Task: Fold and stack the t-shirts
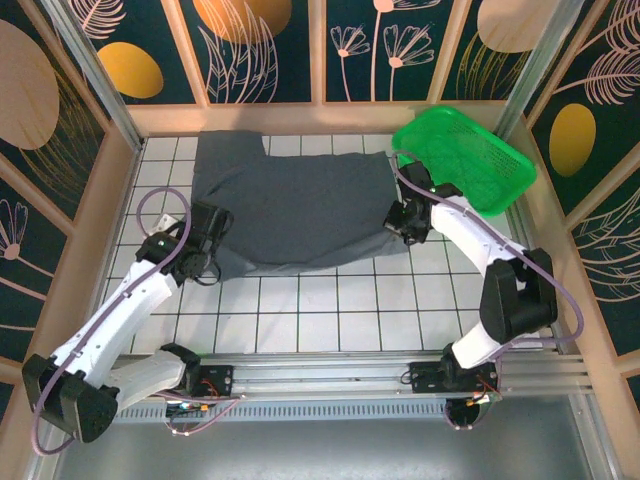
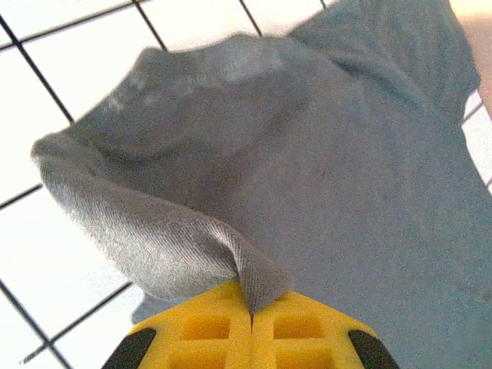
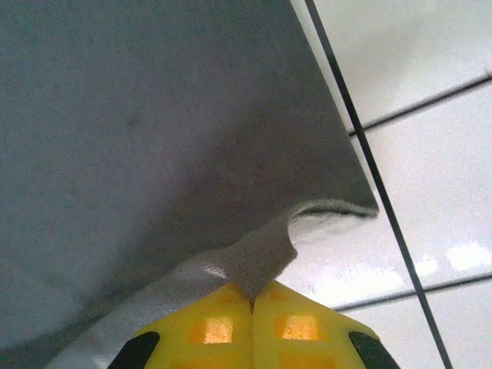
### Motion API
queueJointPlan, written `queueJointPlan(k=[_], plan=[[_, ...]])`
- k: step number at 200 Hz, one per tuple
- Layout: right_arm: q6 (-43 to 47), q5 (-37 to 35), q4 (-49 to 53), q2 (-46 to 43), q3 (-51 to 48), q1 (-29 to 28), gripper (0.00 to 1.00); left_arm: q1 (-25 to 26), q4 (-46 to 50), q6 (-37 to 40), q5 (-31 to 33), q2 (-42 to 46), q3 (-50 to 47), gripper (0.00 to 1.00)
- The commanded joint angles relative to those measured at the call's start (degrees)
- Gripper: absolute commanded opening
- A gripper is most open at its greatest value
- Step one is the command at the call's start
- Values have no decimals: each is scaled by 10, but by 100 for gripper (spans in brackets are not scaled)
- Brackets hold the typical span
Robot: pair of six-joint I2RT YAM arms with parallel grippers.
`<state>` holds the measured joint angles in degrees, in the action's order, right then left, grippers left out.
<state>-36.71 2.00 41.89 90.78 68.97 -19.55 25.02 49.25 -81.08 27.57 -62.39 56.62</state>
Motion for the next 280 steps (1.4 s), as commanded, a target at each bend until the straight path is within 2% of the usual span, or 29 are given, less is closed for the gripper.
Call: queueJointPlan(k=[1, 29, 80, 228, 242, 255, 260, 269, 280], plan=[[17, -13, -7, 28, 28, 15, 0, -37, -66, 74, 24, -21, 9, 0], [16, -20, -17, 62, 53, 26, 0, -74, -140, 146, 5, -56, 8, 0], [10, -23, -19, 126, 100, 32, 0, -122, -198, 209, -16, -111, 13, 0], [-16, -44, 7, 234, 189, 51, 0, -146, -273, 324, -38, -270, 70, 0], [-18, -35, -2, 237, 190, 59, 21, -148, -279, 347, -45, -294, 87, 0], [-5, -9, -36, 226, 185, 64, 45, -154, -262, 356, -45, -314, 111, 13], [4, 0, -47, 222, 186, 64, 52, -157, -255, 359, -48, -318, 117, 21], [24, 5, -56, 214, 196, 62, 60, -164, -245, 357, -53, -316, 123, 36], [46, -8, -51, 202, 209, 59, 63, -170, -231, 348, -62, -301, 120, 44]])
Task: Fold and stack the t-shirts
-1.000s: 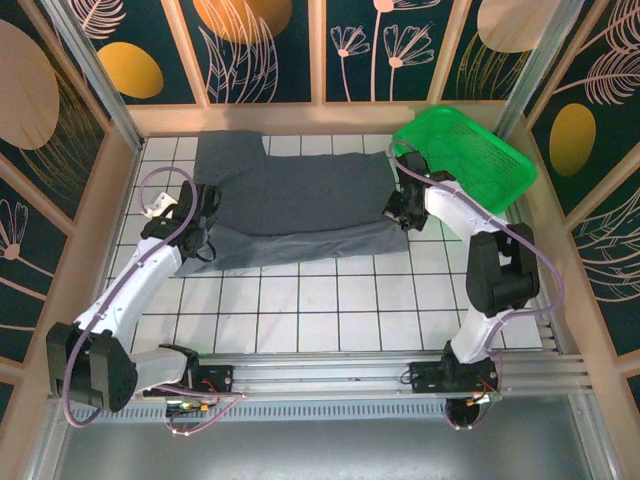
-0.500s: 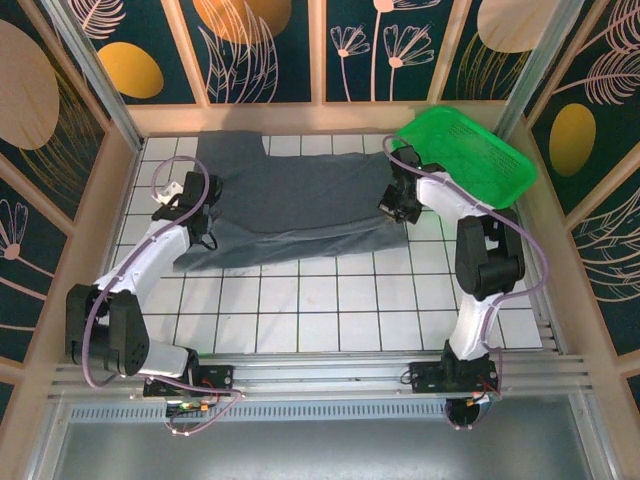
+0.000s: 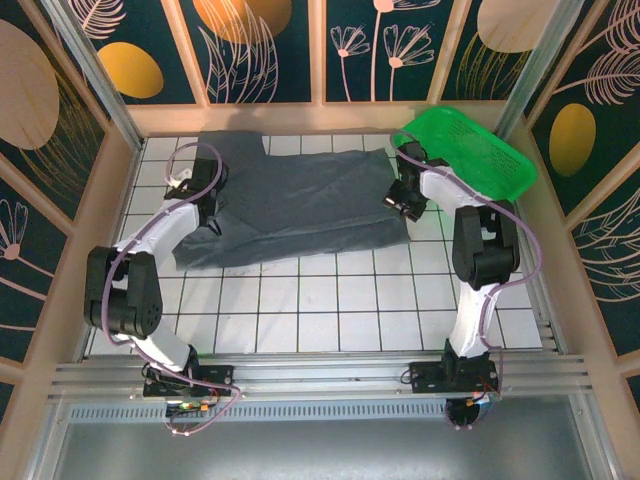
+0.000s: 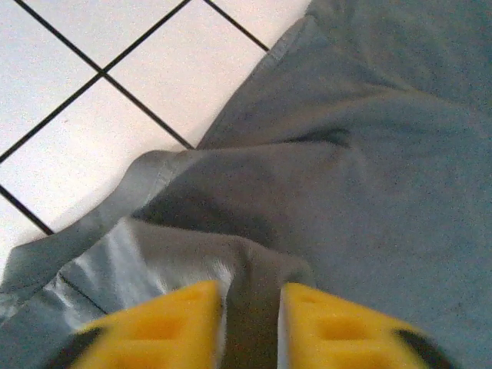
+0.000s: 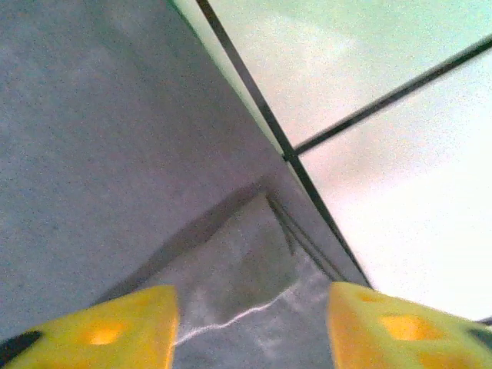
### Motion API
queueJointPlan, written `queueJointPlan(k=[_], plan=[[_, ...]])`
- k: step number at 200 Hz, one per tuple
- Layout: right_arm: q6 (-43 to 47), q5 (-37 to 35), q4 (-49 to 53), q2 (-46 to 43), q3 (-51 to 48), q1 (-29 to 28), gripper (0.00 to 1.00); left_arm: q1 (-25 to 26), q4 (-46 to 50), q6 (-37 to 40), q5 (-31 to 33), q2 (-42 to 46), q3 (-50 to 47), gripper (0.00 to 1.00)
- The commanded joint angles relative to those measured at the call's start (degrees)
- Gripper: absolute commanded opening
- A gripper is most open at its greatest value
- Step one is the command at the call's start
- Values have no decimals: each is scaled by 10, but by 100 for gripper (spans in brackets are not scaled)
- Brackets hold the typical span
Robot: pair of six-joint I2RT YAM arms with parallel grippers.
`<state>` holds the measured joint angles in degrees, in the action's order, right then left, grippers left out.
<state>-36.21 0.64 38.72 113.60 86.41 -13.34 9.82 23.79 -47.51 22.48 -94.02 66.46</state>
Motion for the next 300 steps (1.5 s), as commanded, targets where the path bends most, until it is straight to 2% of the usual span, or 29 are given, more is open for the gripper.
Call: queueJointPlan(k=[1, 22, 37, 49, 76, 90, 118, 144, 175, 199, 234, 255, 277, 289, 300], plan=[[43, 4, -18, -27, 35, -4, 63, -19, 26, 12, -12, 16, 21, 44], [72, -6, -22, -69, 9, -5, 64, -20, 53, -9, -38, 68, -14, 48], [78, 2, -42, -113, -47, -5, 60, -20, 53, -30, -75, 112, -69, 43], [79, 15, -61, -145, -95, -6, 51, -20, 46, -47, -107, 138, -116, 37], [87, 46, -103, -179, -180, -15, 19, -22, 14, -80, -137, 150, -181, 17], [96, 50, -109, -170, -195, -20, 12, -29, -8, -90, -151, 132, -189, 12], [106, 55, -117, -126, -198, -25, 11, -45, -45, -102, -170, 71, -184, 10], [103, 49, -106, -70, -184, -24, 10, -47, -43, -104, -145, 31, -171, 9], [85, 32, -70, -41, -205, -24, 9, -47, -32, -112, -126, 30, -205, 9], [76, 28, -43, -83, -264, -25, 9, -47, -3, -119, -114, 68, -254, 9], [73, 61, 9, -180, -348, -26, 11, -48, 52, -128, -108, 181, -331, 9], [67, 82, 28, -233, -373, -28, 13, -48, 87, -131, -105, 240, -344, 10], [72, 87, 14, -273, -362, -29, 22, -48, 104, -132, -116, 277, -319, 14], [82, 79, 2, -283, -348, -29, 29, -48, 97, -131, -138, 285, -297, 19], [89, 63, 3, -279, -326, -28, 32, -48, 79, -130, -170, 283, -278, 24]])
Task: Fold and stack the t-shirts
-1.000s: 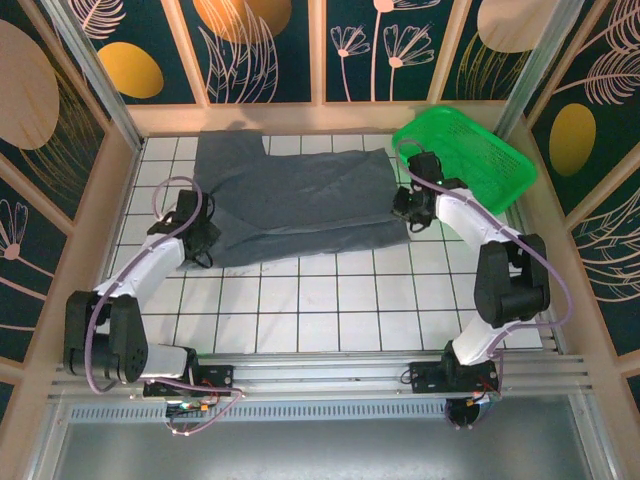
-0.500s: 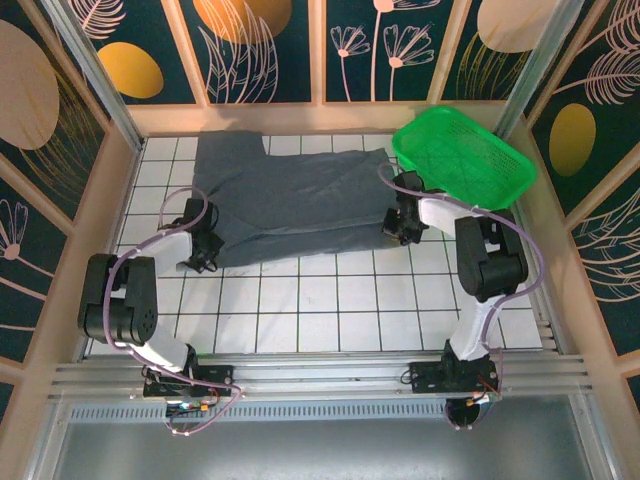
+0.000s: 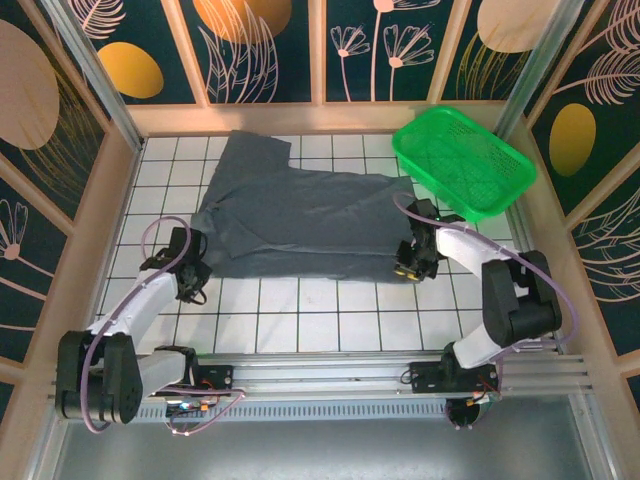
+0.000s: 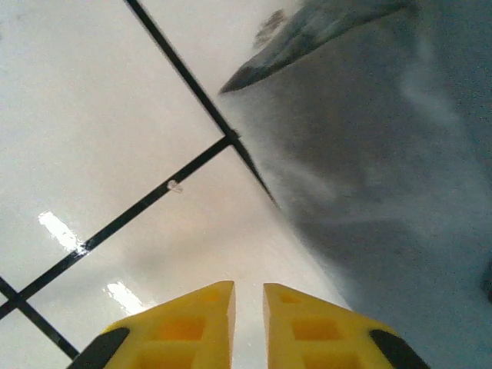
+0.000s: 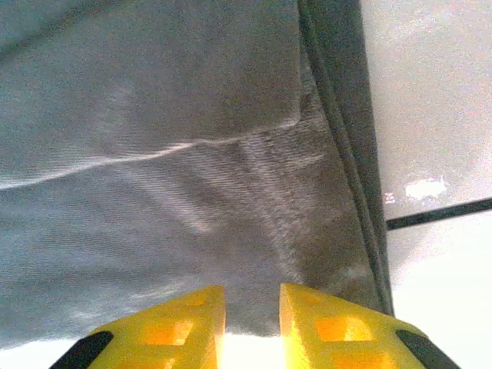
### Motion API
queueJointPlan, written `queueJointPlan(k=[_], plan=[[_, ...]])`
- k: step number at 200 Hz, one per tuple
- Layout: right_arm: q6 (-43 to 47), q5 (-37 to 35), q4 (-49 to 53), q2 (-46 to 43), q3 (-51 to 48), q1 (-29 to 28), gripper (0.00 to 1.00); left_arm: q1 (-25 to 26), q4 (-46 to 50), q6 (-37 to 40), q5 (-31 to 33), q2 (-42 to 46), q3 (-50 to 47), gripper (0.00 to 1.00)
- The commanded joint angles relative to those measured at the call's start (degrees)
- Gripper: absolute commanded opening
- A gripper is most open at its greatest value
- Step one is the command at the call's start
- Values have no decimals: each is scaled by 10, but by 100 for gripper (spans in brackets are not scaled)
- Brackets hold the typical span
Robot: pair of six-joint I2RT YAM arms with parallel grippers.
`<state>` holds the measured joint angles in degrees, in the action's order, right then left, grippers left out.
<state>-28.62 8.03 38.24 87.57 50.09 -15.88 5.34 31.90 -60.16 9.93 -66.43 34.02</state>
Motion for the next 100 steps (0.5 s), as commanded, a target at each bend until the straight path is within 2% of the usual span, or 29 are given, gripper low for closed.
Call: queueJointPlan(k=[1, 40, 56, 84, 100], plan=[[14, -12, 8, -18, 39, -2, 33, -3, -4, -3, -47, 7, 48, 25], [15, -18, -4, -10, 86, 0, 40, 10, -60, -11, -163, -55, 95, 40], [8, -10, -11, -9, 90, 1, 41, 20, -78, -12, -178, -86, 99, 44], [-4, 0, -17, -9, 91, 2, 42, 35, -106, -22, -202, -142, 102, 44], [-7, -1, -18, -13, 90, 2, 42, 46, -101, -23, -195, -175, 111, 45]])
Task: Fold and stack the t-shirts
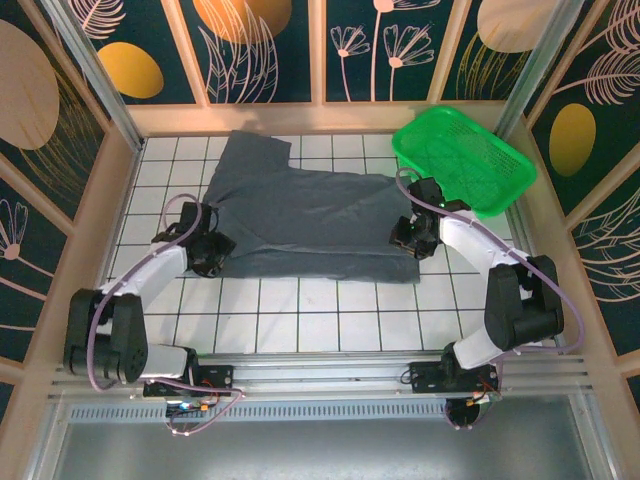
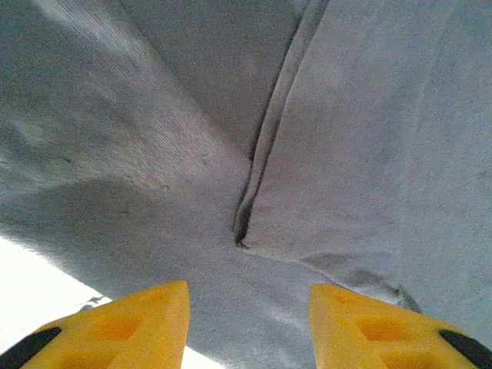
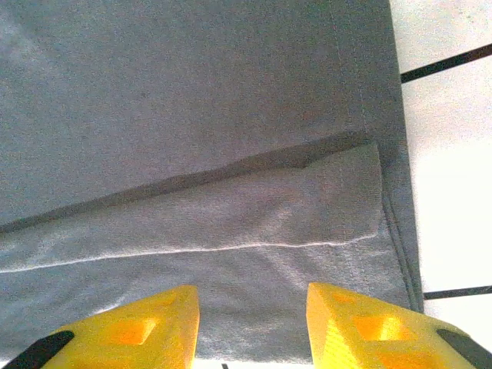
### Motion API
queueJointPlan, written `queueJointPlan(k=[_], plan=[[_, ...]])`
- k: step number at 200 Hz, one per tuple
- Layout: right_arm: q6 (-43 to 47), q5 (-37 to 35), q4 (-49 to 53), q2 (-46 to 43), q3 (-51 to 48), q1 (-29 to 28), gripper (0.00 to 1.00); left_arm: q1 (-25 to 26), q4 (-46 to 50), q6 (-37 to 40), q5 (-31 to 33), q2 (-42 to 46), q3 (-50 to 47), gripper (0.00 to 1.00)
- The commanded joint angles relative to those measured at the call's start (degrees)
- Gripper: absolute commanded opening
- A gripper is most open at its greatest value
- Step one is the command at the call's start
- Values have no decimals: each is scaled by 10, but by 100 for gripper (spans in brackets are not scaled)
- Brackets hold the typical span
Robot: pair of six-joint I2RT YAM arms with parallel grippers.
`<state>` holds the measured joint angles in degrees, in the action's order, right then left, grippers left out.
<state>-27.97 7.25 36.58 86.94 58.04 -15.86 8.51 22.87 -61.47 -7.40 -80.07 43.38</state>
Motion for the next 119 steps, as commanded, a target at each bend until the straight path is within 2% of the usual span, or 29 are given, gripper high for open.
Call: queueJointPlan(k=[1, 36, 84, 119], plan=[[-14, 7, -2, -7, 11, 1, 42, 15, -11, -9, -20, -41, 18, 45], [-18, 8, -4, -14, 7, 4, 42, 22, -40, -19, -5, -76, 17, 45], [-19, 12, -8, -15, 0, 4, 42, 23, -46, -13, 20, -106, 52, 40], [-19, 4, -5, -7, 0, 10, 43, 23, -55, -3, 16, -132, 63, 30]])
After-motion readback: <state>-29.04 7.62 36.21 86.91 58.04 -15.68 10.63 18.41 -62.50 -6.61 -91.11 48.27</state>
